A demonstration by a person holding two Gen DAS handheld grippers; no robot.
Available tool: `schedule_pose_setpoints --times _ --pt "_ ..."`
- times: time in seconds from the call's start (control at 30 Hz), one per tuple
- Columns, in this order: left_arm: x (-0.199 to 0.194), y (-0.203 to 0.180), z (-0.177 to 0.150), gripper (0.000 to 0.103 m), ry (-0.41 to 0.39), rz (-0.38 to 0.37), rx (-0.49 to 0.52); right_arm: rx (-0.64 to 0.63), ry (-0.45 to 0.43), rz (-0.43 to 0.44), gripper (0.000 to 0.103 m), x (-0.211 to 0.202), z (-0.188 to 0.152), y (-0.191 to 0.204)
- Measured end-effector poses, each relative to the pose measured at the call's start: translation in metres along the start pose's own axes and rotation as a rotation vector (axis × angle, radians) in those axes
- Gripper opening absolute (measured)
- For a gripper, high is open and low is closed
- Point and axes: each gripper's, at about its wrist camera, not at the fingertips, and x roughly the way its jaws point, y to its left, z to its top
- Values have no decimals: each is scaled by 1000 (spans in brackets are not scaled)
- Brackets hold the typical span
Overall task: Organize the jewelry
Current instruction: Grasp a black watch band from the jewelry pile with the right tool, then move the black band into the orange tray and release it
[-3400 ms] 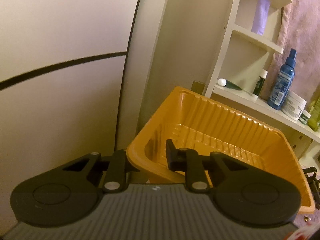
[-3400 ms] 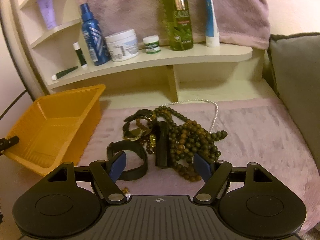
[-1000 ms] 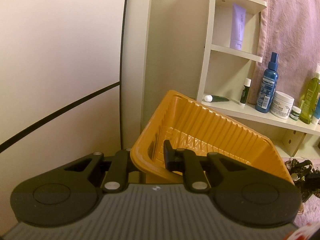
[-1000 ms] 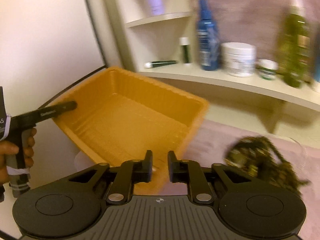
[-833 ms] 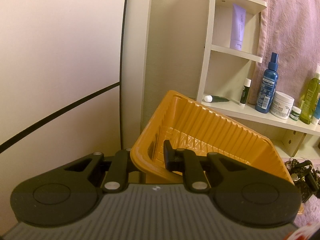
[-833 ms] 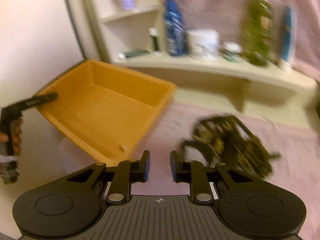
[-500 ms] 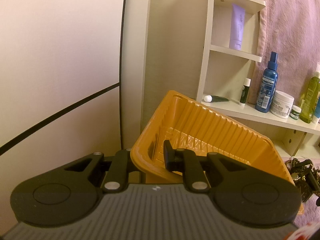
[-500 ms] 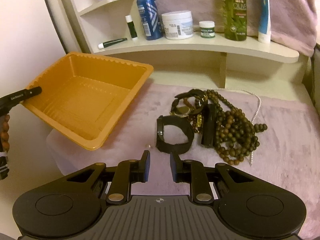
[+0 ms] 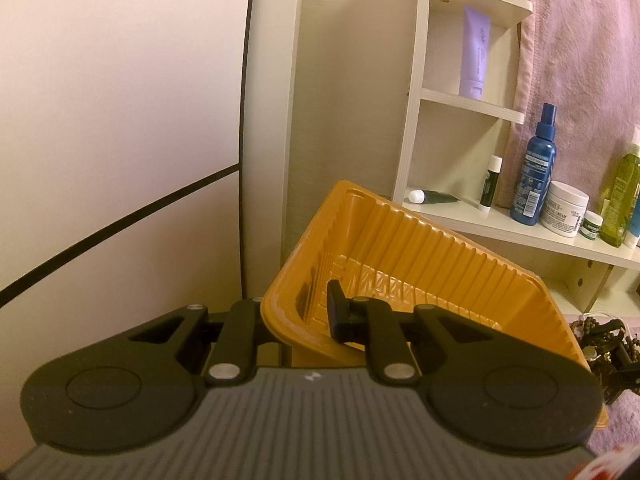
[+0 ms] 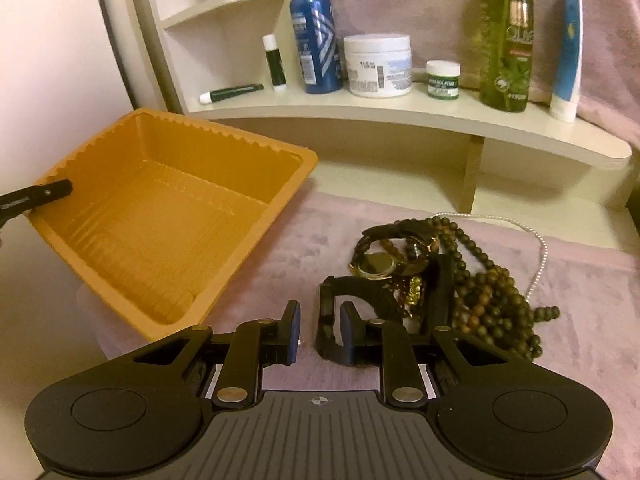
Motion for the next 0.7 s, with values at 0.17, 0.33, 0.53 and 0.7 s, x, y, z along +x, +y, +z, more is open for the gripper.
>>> schedule_pose_setpoints --times 0.17,0.33,0.53,0.7 --pt "1 0 0 15 2 -1 0 26 8 6 18 9 1 -4" --pt "1 1 -1 15 1 0 -4 14 -18 9 9 4 1 -3" --pt "0 0 -1 15 0 -4 -3 32 -118 43 9 -18 17 9" --pt "-1 -1 -1 15 -3 -3 -3 -30 -185 166 9 -26 38 43"
